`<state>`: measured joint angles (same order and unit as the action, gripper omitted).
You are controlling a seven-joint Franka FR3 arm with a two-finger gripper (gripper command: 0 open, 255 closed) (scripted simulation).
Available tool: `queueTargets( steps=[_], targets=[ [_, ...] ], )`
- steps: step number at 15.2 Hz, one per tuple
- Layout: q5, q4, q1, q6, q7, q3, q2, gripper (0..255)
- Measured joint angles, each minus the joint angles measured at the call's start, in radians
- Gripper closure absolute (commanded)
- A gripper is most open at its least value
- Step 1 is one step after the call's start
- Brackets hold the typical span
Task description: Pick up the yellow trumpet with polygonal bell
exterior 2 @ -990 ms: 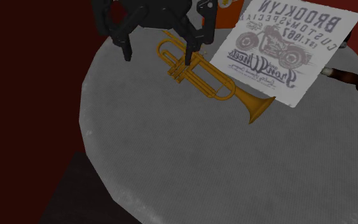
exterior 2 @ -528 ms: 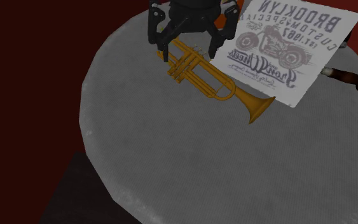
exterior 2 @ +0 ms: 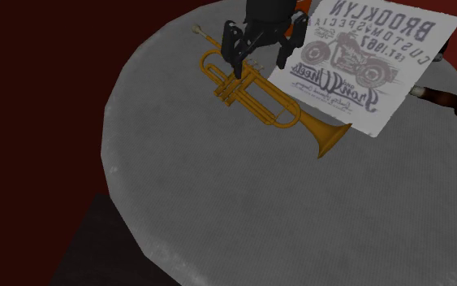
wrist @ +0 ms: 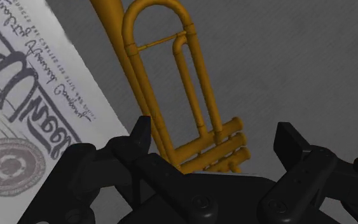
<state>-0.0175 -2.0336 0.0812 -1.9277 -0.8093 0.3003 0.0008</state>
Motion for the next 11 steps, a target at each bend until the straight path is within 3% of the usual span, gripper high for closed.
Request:
queueTargets(
  steps=[5, 11],
  targets=[
    [0.030, 0.117, -0.009, -0.034, -0.120, -0.003, 0.168, 0],
    [0.043, 0.090, -0.014, -0.106, -0.137, -0.006, 0.215, 0]
  ],
)
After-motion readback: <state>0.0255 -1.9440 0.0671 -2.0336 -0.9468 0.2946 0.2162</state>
